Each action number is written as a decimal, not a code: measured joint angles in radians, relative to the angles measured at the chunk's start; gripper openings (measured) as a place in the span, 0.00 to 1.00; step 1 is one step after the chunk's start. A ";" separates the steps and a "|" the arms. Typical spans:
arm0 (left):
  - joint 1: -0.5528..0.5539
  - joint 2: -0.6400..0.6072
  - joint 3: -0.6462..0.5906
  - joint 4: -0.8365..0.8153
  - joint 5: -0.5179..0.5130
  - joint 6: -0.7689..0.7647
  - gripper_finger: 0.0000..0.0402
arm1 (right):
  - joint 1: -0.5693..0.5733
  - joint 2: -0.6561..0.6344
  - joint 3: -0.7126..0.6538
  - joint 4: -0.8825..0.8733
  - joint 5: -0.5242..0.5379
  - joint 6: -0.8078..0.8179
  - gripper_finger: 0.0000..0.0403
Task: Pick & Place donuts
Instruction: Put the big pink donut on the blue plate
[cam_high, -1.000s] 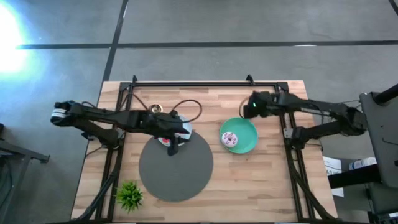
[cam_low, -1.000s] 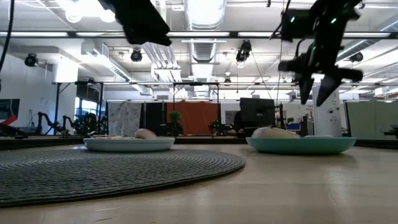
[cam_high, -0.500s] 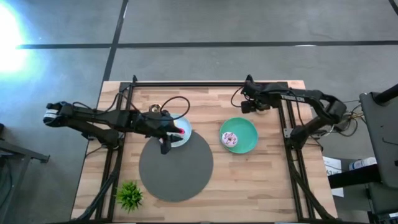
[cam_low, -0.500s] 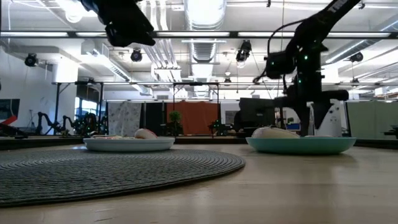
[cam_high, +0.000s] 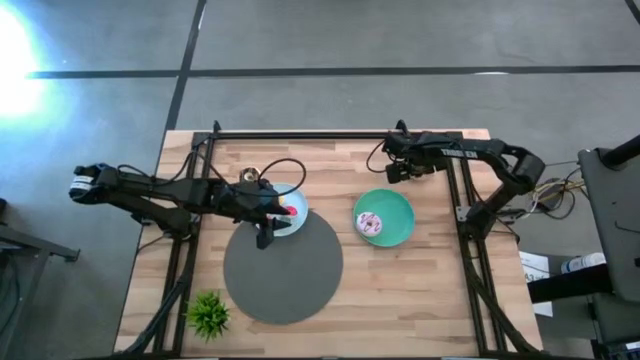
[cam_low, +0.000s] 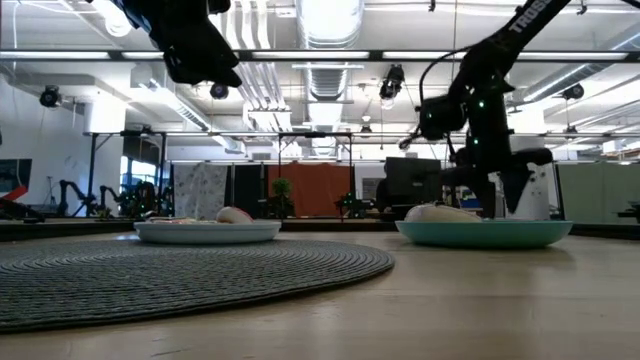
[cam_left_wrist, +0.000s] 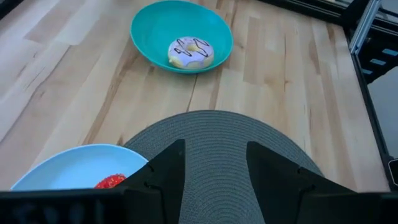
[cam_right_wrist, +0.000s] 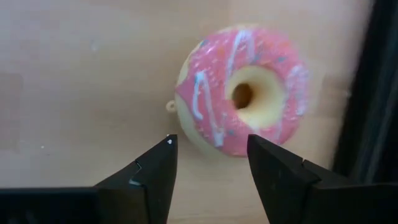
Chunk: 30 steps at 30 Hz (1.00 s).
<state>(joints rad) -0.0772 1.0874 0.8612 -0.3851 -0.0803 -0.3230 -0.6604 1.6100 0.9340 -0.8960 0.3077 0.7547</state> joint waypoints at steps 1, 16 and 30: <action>0.000 0.000 0.000 0.000 0.000 0.004 0.36 | 0.002 -0.011 0.010 -0.008 0.012 -0.001 0.47; 0.000 0.000 0.000 -0.001 -0.013 0.010 0.36 | -0.024 0.132 0.060 0.023 0.060 -0.130 0.49; 0.000 0.000 0.000 -0.017 -0.015 0.001 0.36 | -0.023 0.081 0.057 0.087 0.006 -0.181 0.09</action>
<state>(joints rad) -0.0772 1.0874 0.8612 -0.4023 -0.0952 -0.3224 -0.6830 1.6913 0.9909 -0.8094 0.3132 0.5740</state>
